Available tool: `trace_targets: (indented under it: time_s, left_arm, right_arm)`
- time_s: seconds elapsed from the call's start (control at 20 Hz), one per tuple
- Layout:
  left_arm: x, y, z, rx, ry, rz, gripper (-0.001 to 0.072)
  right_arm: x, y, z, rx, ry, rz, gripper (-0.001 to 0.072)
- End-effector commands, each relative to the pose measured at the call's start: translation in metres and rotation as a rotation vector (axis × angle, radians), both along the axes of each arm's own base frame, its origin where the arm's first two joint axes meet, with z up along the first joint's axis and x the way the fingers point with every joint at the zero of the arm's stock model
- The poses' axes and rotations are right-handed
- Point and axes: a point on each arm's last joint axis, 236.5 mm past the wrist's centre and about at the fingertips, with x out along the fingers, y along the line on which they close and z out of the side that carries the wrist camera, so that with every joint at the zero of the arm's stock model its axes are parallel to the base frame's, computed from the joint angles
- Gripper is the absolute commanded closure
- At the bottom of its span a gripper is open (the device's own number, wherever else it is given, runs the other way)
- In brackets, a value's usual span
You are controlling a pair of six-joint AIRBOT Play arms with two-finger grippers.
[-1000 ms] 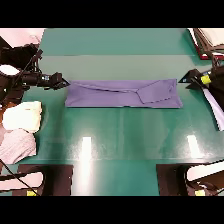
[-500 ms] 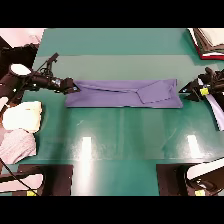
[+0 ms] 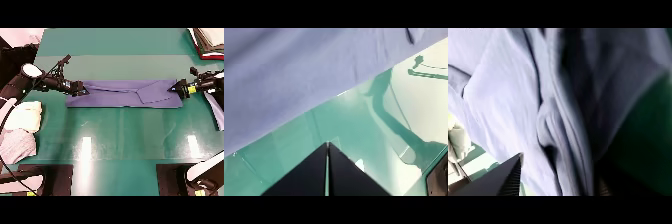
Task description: Fold the shirts.
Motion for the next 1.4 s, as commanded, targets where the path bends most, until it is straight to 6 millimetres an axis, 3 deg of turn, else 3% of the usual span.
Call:
trace_targets:
  time_s: [0.0, 0.1, 0.15, 0.3, 0.5, 0.6, 0.7, 0.85, 1.0, 1.2, 1.35]
  left_arm:
    - [0.007, 0.001, 0.0, -0.002, 0.003, 0.047, 0.0683]
    - [0.012, -0.006, 0.0, 0.011, -0.031, 0.052, 0.0683]
    - [0.013, -0.011, -0.001, 0.025, -0.05, 0.046, 0.0683]
    - [0.017, -0.035, -0.006, 0.04, -0.078, 0.031, 0.0683]
    - [0.03, -0.087, -0.022, 0.036, -0.074, -0.056, 0.0683]
    - [0.044, -0.118, -0.03, 0.024, -0.074, -0.087, 0.0683]
    - [0.06, -0.146, -0.04, 0.01, -0.07, -0.103, 0.0683]
    - [0.078, -0.173, -0.064, -0.01, -0.02, -0.097, 0.0683]
    - [0.089, -0.182, -0.085, -0.017, 0.022, -0.077, 0.0683]
    - [0.101, -0.181, -0.088, -0.023, 0.0, -0.036, 0.0683]
    - [0.101, -0.176, -0.087, -0.021, 0.011, -0.041, 0.0683]
  right_arm:
    - [0.012, 0.014, -0.004, -0.014, -0.028, 0.005, 0.0339]
    - [0.013, 0.02, -0.004, -0.015, -0.042, 0.025, 0.0595]
    - [0.013, 0.023, -0.003, -0.019, -0.052, 0.041, 0.0687]
    - [0.018, 0.022, 0.02, -0.029, -0.101, 0.059, 0.0693]
    - [0.028, 0.036, 0.091, -0.055, -0.207, 0.12, 0.0695]
    - [0.038, 0.058, 0.139, -0.061, -0.318, 0.141, 0.0696]
    - [0.042, 0.092, 0.193, -0.02, -0.432, 0.176, 0.0696]
    - [0.038, 0.141, 0.241, -0.018, -0.524, 0.25, 0.0696]
    - [0.024, 0.19, 0.263, -0.001, -0.578, 0.345, 0.0696]
    - [0.005, 0.244, 0.256, 0.035, -0.564, 0.433, 0.0696]
    - [0.001, 0.272, 0.254, 0.048, -0.588, 0.454, 0.0696]
